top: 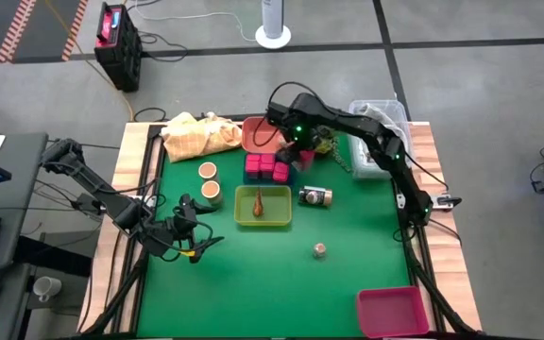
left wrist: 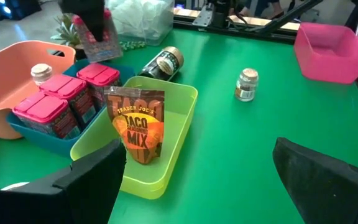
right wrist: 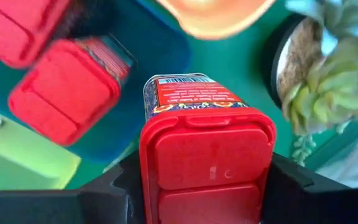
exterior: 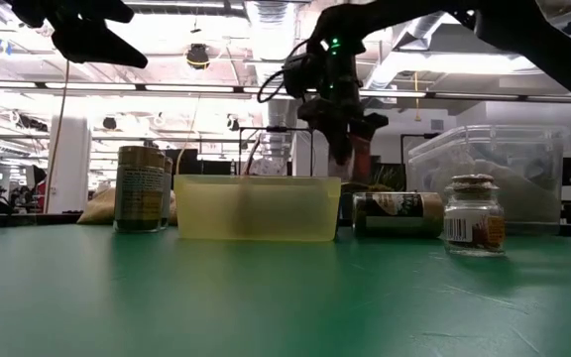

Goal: Sort spices by type
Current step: Put the red seasoning can into the blue bin

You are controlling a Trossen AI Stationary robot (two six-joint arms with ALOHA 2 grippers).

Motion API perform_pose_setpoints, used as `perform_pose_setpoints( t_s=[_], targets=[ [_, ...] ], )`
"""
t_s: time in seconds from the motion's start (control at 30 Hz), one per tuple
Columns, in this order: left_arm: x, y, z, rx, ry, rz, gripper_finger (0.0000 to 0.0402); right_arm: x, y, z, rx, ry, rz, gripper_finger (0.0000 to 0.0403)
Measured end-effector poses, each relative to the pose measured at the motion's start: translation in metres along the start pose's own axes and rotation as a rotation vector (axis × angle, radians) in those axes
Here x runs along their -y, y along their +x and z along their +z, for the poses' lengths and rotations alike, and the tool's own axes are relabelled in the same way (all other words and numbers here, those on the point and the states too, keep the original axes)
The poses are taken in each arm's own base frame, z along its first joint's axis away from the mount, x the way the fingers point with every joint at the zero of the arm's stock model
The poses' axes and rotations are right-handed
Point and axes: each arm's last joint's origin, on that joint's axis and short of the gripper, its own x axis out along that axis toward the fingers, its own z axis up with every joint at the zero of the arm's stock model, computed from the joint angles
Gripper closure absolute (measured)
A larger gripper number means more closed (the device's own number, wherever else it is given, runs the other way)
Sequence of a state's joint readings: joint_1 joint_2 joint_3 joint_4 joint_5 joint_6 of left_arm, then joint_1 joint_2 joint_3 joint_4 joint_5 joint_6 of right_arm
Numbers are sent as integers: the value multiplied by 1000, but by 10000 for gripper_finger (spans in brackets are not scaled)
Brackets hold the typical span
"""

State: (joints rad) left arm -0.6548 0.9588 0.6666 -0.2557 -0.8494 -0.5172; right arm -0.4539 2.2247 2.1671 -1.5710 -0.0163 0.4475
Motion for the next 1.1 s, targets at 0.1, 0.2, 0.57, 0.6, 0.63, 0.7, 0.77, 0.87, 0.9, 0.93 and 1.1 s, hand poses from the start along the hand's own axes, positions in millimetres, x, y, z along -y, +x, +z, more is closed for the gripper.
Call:
perform_pose_setpoints(
  t_s=[0.1, 0.2, 0.57, 0.6, 0.63, 0.7, 0.77, 0.87, 0.9, 0.93, 1.1],
  targets=[
    [0, 0, 0, -1, 8, 0, 13, -6, 3, -5, -18, -18, -5, 171],
    [0, 0, 0, -1, 9, 1, 13, -14, 3, -8, -17, -37, -3, 171],
    [1, 0, 1, 8, 24, -4, 13, -38, 1, -16, 15, -124, 76, 170],
    [1, 0, 2, 12, 19, -6, 13, -40, 1, -16, 25, -130, 96, 170],
    [1, 0, 2, 13, 17, -7, 13, -42, 1, -16, 33, -134, 109, 170],
    [1, 0, 2, 13, 18, -7, 13, -44, 1, -15, 38, -137, 117, 170],
    [1, 0, 2, 13, 18, -7, 13, -43, 4, -14, 28, -134, 112, 170],
    [1, 0, 2, 13, 18, -7, 13, -42, 5, -13, 25, -123, 115, 170],
    [1, 0, 2, 13, 18, -7, 13, -41, 5, -12, 27, -113, 116, 170],
    [1, 0, 2, 13, 18, -7, 13, -40, 5, -11, 27, -105, 117, 170],
    [1, 0, 2, 13, 21, -7, 13, -26, 5, -3, 13, -16, 134, 170]
  ],
)
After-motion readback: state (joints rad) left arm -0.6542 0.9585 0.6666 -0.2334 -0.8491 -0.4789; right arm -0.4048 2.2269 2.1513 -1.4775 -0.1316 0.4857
